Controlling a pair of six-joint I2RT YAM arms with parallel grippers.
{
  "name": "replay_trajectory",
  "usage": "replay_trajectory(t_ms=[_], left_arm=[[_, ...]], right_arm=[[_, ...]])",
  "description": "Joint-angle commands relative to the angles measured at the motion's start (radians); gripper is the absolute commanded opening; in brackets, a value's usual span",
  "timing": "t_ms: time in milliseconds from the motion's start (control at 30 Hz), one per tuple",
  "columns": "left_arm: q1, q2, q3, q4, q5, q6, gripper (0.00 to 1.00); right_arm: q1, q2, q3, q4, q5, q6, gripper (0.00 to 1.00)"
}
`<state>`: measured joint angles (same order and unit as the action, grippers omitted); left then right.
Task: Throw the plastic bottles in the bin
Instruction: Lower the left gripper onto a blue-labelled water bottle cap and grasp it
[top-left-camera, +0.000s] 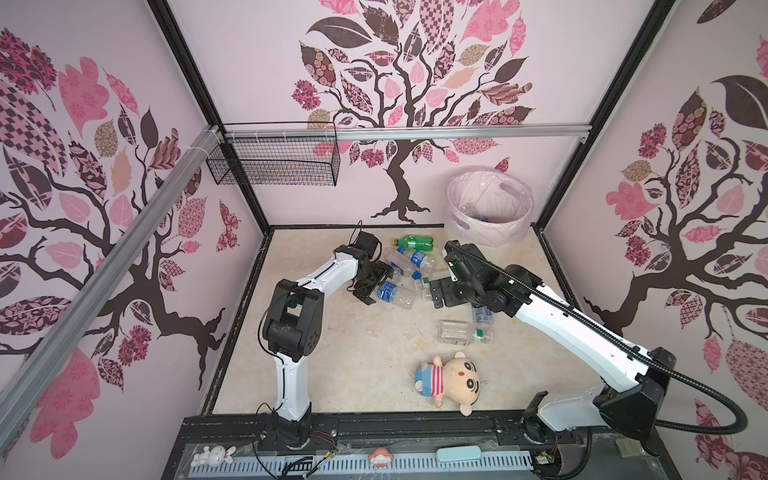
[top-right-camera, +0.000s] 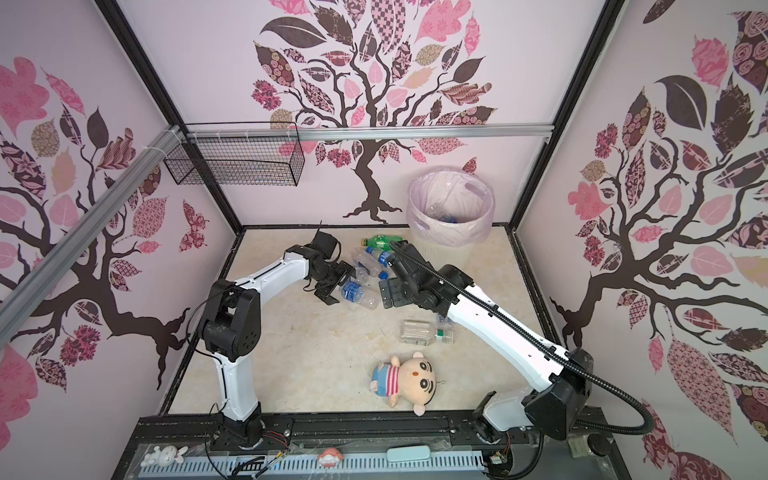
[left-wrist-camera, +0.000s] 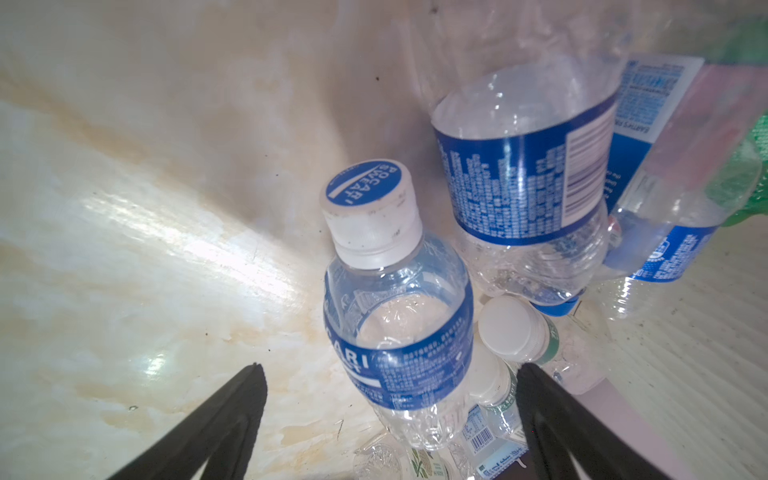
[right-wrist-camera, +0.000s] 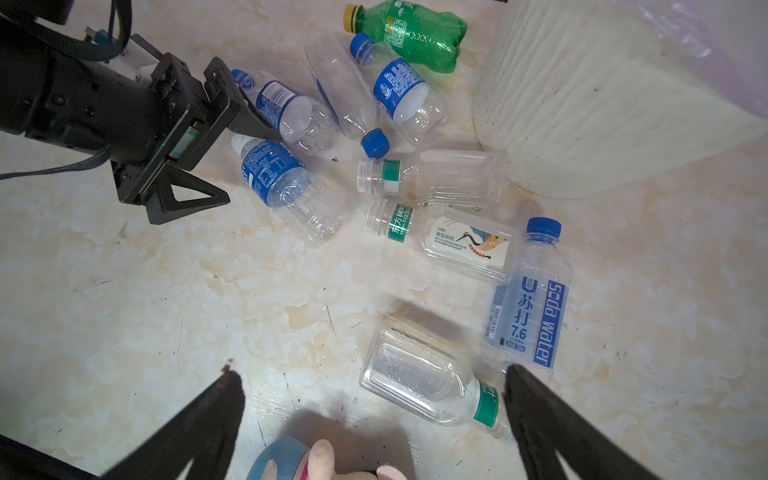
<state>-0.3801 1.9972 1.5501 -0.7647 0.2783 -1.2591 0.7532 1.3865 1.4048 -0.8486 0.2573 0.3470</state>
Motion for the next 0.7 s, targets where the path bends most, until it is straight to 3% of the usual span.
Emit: replay_trajectory(t_ms=[0, 133, 400, 667], left_arm=[[0.0, 0.038, -0.005, 0.06, 0.001, 0.008, 0.97], [-0.003, 0.079, 0.014, 0.073, 0.036, -0.01, 0.93], [-0.041, 0.099, 0.02, 0.081, 0.004, -0.019, 0.85], [-0.052, 0.09, -0.012, 0.071, -0.011, 0.042, 0.73]], right_arm=[[0.0, -0.035, -0.025, 0.006, 0.003, 0.007, 1.0], [0.001, -0.029, -0.029, 0.017, 0.003, -0.019, 1.0], [0.0, 0.001, 0.016, 0.012, -0.019, -0.056, 1.0], [0.001, 0.01, 0.028, 0.021, -0.01, -0.088, 1.0]])
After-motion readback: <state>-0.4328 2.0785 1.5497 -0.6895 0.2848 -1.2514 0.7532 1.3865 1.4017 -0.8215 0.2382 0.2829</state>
